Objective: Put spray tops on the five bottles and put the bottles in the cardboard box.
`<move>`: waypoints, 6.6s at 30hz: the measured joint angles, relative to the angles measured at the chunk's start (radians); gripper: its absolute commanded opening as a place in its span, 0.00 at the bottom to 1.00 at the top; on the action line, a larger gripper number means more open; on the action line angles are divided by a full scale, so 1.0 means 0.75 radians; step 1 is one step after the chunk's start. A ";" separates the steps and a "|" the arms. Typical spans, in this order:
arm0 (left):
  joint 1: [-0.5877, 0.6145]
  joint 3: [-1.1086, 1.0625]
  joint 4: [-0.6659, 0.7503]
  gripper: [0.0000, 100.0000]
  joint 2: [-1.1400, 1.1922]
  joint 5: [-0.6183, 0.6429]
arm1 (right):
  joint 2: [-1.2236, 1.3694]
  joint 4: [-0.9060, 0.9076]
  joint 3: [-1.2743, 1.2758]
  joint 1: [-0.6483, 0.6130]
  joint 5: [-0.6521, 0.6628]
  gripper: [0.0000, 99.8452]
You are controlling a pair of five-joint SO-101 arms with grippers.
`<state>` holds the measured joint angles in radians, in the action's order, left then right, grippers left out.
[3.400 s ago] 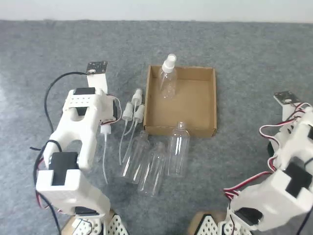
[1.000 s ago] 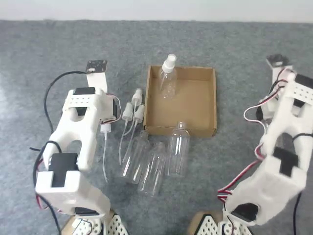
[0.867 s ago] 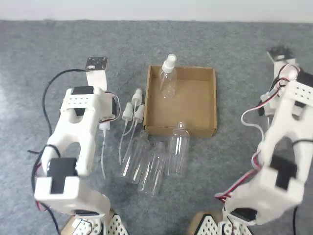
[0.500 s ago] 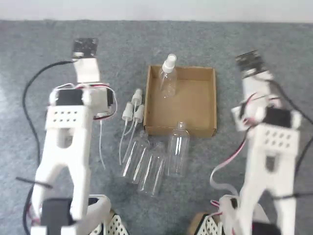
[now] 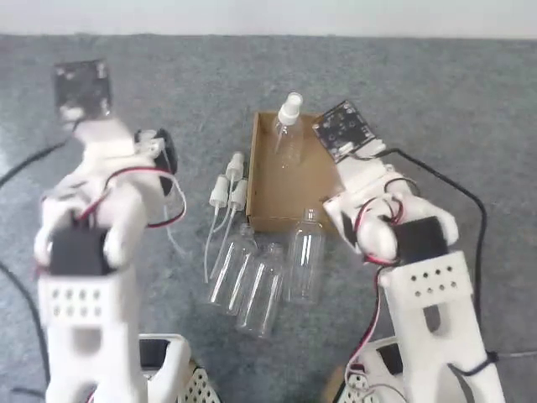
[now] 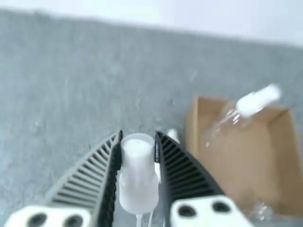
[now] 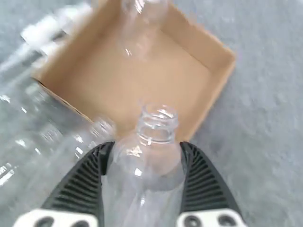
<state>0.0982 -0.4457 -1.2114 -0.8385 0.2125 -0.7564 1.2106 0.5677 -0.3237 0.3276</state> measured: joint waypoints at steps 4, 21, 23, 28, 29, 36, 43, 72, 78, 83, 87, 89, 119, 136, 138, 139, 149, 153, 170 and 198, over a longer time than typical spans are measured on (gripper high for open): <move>-0.023 0.014 0.000 0.01 -0.162 0.006 | -0.117 -0.117 0.100 -0.070 -0.080 0.01; -0.276 0.100 0.362 0.01 -0.268 0.168 | -0.475 -0.401 0.493 -0.616 -0.133 0.01; -0.276 0.149 0.354 0.01 -0.270 0.182 | -0.477 -0.454 0.528 -0.640 -0.133 0.01; -0.276 0.309 0.213 0.01 -0.293 0.186 | -0.477 -0.679 0.622 -0.634 -0.133 0.01; -0.276 0.338 0.174 0.01 -0.295 0.186 | -0.477 -0.710 0.634 -0.634 -0.133 0.01; -0.288 0.358 0.086 0.01 -0.295 0.194 | -0.477 -0.777 0.669 -0.624 -0.137 0.01; -0.291 0.313 0.172 0.01 -0.295 0.248 | -0.477 -0.777 0.669 -0.624 -0.137 0.01; -0.497 -0.421 0.303 0.01 -0.278 0.278 | -0.538 -1.086 0.886 -0.593 -0.141 0.01; -0.542 -0.475 0.362 0.01 -0.295 0.278 | -0.536 -1.211 0.945 -0.534 -0.213 0.01; -0.544 -0.475 0.364 0.08 -0.295 0.278 | -0.536 -1.221 0.945 -0.491 -0.291 0.01; -0.544 -0.481 0.364 0.13 -0.295 0.276 | -0.534 -1.223 0.945 -0.479 -0.299 0.01; -0.544 -0.491 0.366 0.14 -0.293 0.248 | -0.534 -1.223 0.945 -0.462 -0.299 0.01; -0.237 -0.673 0.096 0.17 -0.536 -0.131 | -0.550 -1.213 0.892 -0.268 -0.258 0.01; -0.511 -1.068 0.274 0.30 -0.953 -0.258 | -0.020 -0.687 0.170 -0.407 -0.438 0.01; -0.516 -1.068 0.299 0.30 -0.919 -0.258 | -0.031 -0.653 0.164 -0.413 -0.438 0.01; -0.518 -1.068 0.309 0.30 -0.904 -0.258 | -0.041 -0.642 0.164 -0.411 -0.438 0.01; -0.520 -1.068 0.358 0.30 -0.824 -0.258 | -0.160 -0.540 0.164 -0.409 -0.440 0.01; -0.518 -1.068 0.358 0.30 -0.822 -0.258 | -0.162 -0.546 0.164 -0.350 -0.440 0.01; -0.221 -1.068 0.407 0.01 -0.808 -0.192 | 0.561 -1.442 0.164 0.192 -0.368 0.01; -0.221 -1.068 0.407 0.01 -0.808 -0.178 | 1.113 -1.972 0.162 0.194 -0.360 0.01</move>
<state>-0.0675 -1.2467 -0.9060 -1.4446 0.0790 0.0783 -0.2685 0.6889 -0.1780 0.0575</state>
